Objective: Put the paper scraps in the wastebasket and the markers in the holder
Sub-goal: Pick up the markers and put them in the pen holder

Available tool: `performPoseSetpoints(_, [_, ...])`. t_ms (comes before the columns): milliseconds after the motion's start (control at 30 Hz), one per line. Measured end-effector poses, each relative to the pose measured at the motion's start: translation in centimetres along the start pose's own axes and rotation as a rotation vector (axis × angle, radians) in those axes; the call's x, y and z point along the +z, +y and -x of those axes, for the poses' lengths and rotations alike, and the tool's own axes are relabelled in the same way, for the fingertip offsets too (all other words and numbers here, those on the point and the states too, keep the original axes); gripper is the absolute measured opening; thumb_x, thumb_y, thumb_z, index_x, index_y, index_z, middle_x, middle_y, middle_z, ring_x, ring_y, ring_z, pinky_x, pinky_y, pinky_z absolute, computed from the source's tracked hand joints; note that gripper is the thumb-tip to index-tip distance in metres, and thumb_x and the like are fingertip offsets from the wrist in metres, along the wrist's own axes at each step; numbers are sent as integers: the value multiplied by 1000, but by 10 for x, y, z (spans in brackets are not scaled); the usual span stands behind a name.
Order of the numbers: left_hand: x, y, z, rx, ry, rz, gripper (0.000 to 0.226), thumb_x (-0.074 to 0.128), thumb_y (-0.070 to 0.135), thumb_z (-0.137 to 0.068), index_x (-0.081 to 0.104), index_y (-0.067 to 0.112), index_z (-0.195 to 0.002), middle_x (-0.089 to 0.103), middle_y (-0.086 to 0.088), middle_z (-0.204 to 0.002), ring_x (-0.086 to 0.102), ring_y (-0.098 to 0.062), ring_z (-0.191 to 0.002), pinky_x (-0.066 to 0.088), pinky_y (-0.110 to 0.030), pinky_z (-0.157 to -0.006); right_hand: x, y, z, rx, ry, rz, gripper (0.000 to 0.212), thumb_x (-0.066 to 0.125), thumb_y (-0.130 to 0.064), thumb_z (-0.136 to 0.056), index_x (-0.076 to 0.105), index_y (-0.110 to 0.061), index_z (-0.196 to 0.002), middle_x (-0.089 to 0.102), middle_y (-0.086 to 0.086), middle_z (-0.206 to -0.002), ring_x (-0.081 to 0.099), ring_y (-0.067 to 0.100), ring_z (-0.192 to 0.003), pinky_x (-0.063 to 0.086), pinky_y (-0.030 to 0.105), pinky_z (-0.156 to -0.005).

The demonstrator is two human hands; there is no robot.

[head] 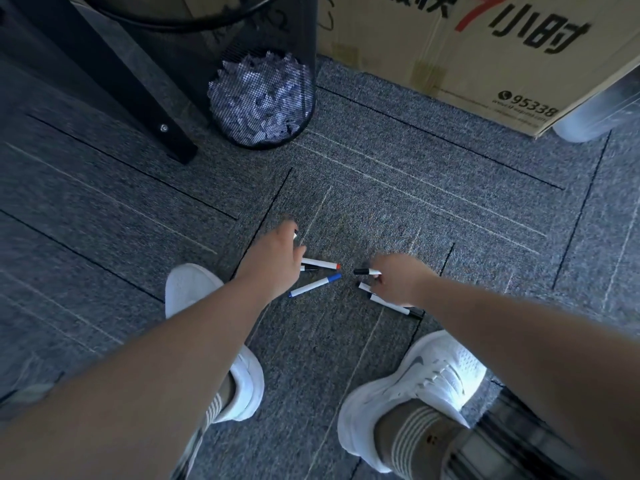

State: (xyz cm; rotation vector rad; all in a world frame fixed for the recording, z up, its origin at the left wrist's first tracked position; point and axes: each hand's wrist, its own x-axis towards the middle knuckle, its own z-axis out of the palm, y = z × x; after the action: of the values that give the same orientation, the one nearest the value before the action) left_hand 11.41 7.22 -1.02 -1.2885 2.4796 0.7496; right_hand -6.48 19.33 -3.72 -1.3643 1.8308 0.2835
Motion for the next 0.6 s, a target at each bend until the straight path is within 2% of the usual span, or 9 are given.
performPoseSetpoints(67, [2, -1, 1, 1, -31, -40, 30, 47, 22, -95, 45, 7, -120, 59, -9, -101, 54, -22, -84, 44, -33, -69, 3, -1, -2, -13, 3, 35, 27, 51, -25, -91, 55, -14, -115, 63, 3, -96, 59, 21, -85, 51, 32, -74])
performPoseSetpoints(133, [6, -4, 0, -6, -39, -67, 12, 49, 20, -94, 49, 9, -98, 56, -8, -95, 46, -18, -77, 37, -30, -65, 5, -2, -4, -7, 18, 53, 25, 52, -22, -91, 56, -14, -114, 62, 2, -95, 57, 20, -84, 49, 30, -70])
performPoseSetpoints(200, [11, -6, 1, -22, -43, -81, 17, 52, 19, -92, 41, 13, -81, 50, -4, -84, 43, -16, -71, 33, -28, -62, 7, -2, -6, 9, 26, 47, 22, 52, -19, -89, 56, -15, -110, 60, 1, -93, 57, 20, -84, 50, 30, -69])
performPoseSetpoints(267, [16, -9, 2, -11, -56, -84, 24, 55, 19, -91, 37, 14, -76, 41, 0, -78, 41, -17, -71, 32, -28, -62, 7, -1, -8, 11, 43, 35, 12, 53, -20, -87, 54, -17, -99, 56, 0, -85, 56, 21, -81, 49, 30, -64])
performPoseSetpoints(333, [22, -11, 3, 1, -62, -84, 24, 56, 20, -90, 37, 14, -78, 39, 1, -81, 41, -17, -72, 33, -29, -63, 4, -1, -7, 12, 86, 3, 9, 54, -23, -85, 47, -18, -88, 52, 0, -79, 55, 22, -78, 45, 30, -60])
performPoseSetpoints(433, [32, -15, 5, 11, -81, -109, 14, 57, 20, -90, 47, 11, -94, 48, -4, -96, 51, -22, -84, 41, -32, -66, -5, -1, -4, -3, 186, -73, 11, 48, -25, -89, 46, -14, -91, 53, 4, -77, 54, 23, -72, 45, 29, -57])
performPoseSetpoints(500, [38, -16, 5, 12, -84, -125, 22, 56, 16, -90, 48, 9, -110, 51, -8, -107, 55, -25, -94, 48, -36, -71, -10, -1, -3, -33, 242, -98, 12, 42, -23, -92, 48, -12, -91, 52, 5, -72, 52, 22, -66, 41, 27, -52])
performPoseSetpoints(600, [42, -14, 4, -11, -110, -151, 28, 57, 7, -87, 46, 6, -113, 51, -10, -111, 54, -27, -98, 46, -36, -73, -18, 0, 0, -59, 278, -107, 14, 39, -21, -94, 49, -12, -89, 54, 5, -71, 53, 22, -65, 45, 29, -54])
